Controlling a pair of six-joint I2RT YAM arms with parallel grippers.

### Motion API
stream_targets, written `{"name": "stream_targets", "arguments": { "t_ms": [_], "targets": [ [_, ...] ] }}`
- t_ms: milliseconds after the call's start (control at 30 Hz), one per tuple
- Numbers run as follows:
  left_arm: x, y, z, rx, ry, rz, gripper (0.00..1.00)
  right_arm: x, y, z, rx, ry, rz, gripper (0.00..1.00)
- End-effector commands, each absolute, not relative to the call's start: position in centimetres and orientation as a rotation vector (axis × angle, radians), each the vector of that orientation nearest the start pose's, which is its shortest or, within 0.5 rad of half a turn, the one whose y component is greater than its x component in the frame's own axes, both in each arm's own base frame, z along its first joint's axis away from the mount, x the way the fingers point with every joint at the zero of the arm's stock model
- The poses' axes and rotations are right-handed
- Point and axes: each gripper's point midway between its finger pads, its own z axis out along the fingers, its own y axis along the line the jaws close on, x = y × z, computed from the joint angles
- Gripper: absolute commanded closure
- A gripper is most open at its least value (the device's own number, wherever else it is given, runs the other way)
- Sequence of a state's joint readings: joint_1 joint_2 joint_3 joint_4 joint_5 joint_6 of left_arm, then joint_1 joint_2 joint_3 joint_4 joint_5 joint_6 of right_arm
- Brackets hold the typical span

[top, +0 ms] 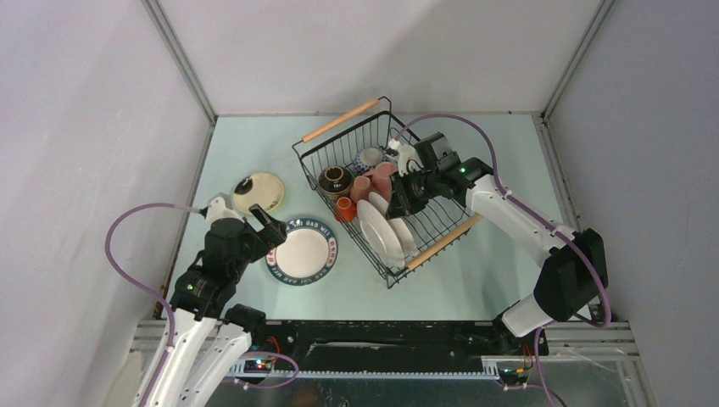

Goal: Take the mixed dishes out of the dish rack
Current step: Pick up the plate from the dish rack.

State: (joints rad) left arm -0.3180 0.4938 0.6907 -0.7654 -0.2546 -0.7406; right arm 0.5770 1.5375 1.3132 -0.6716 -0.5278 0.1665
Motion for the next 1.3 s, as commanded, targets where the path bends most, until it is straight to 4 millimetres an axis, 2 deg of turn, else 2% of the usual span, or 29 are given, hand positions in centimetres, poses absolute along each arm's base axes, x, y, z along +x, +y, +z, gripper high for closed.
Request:
{"name": "stream_targets", "arguments": {
  "t_ms": [0,67,433,667,767,1000,1167,1267],
  "targets": [
    [21.1,-5.9,20.3,-0.534,2.03,-0.41,0.01,25.9,28.5,20.0,-0.773,2.353,1.021,0.96],
    [21.2,-6.2,20.4,-0.525,2.032,-0.428,0.0,25.7,28.4,20.7,-0.78,2.327,1.027,1.0],
    [21.3,-7.7,20.8,-0.485,2.052,-0.51,0.0,24.5,26.7,26.6,-0.771,2.14,0.991,1.0],
    [20.8,-8.9,22.1,-0.434,2.062,-0.585,0.0,24.0,24.8,30.6,-0.742,2.005,0.892,1.0],
    [20.4,-9.4,22.9,-0.41,2.053,-0.623,0.0,23.6,24.1,32.4,-0.744,1.933,0.841,1.0],
    [19.6,-10.0,26.4,-0.384,1.992,-0.711,0.01,22.7,23.4,36.0,-0.795,1.753,0.648,1.0],
    [19.5,-11.5,28.5,-0.357,1.944,-0.83,0.0,22.9,23.1,37.4,-0.846,1.638,0.403,1.0],
    [19.6,-12.8,29.4,-0.344,1.943,-0.919,0.0,21.8,24.1,38.0,-0.911,1.566,0.318,1.0]
  ]
}}
